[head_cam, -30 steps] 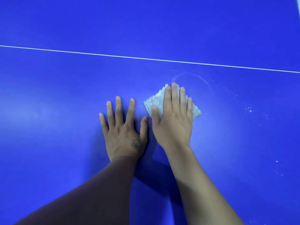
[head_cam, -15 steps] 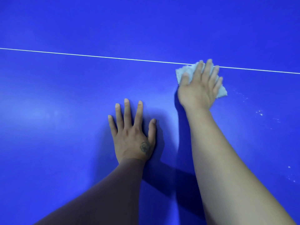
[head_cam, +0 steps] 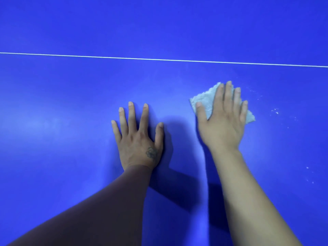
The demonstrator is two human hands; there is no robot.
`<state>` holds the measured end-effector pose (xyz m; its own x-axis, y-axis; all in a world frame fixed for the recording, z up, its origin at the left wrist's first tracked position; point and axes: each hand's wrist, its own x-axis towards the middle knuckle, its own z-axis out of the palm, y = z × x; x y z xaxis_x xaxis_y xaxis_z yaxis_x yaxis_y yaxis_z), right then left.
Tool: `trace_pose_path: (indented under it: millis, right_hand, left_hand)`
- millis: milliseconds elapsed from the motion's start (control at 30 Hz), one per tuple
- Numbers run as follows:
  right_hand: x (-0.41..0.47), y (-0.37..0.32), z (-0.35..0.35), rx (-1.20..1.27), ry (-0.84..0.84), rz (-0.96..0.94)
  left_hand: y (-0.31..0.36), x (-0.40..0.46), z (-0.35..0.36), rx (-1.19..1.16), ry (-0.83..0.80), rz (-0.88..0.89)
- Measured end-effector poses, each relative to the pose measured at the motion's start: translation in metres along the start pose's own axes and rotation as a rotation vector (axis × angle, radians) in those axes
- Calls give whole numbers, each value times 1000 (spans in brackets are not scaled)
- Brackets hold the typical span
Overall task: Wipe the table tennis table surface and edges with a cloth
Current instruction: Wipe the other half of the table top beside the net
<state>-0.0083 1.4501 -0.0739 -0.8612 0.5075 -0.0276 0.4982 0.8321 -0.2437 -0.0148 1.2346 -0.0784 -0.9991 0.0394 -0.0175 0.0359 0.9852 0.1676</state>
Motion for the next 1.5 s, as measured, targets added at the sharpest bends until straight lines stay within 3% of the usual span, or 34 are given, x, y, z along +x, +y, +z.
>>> trace_pose_path:
  millis: [233, 367, 533, 667, 800, 933, 1067, 1167, 1300, 1500]
  right_hand:
    - [102, 10, -6, -14, -17, 174]
    - [122, -43, 3, -16, -69, 6]
    - [73, -89, 19, -12, -62, -259]
    - [15, -49, 19, 24, -12, -339]
    - [-7, 21, -5, -18, -1, -208]
    - [26, 68, -24, -38, -23, -53]
    - [82, 57, -20, -30, -43, 50]
    - [93, 22, -14, -46, -63, -11]
    - [37, 1, -7, -39, -72, -163]
    - [-59, 76, -23, -40, -37, -179]
  left_hand:
    - [2, 1, 0, 17, 17, 3]
    - [1, 0, 1, 16, 42, 7]
    - [2, 0, 0, 7, 71, 16]
    - [2, -1, -1, 11, 81, 24]
    - [1, 0, 1, 2, 116, 38]
    - [1, -1, 1, 22, 130, 34]
    - [3, -1, 0, 15, 123, 36]
    - [4, -1, -1, -6, 81, 12]
    - [5, -4, -6, -2, 56, 42]
    - [13, -10, -18, 44, 26, 59]
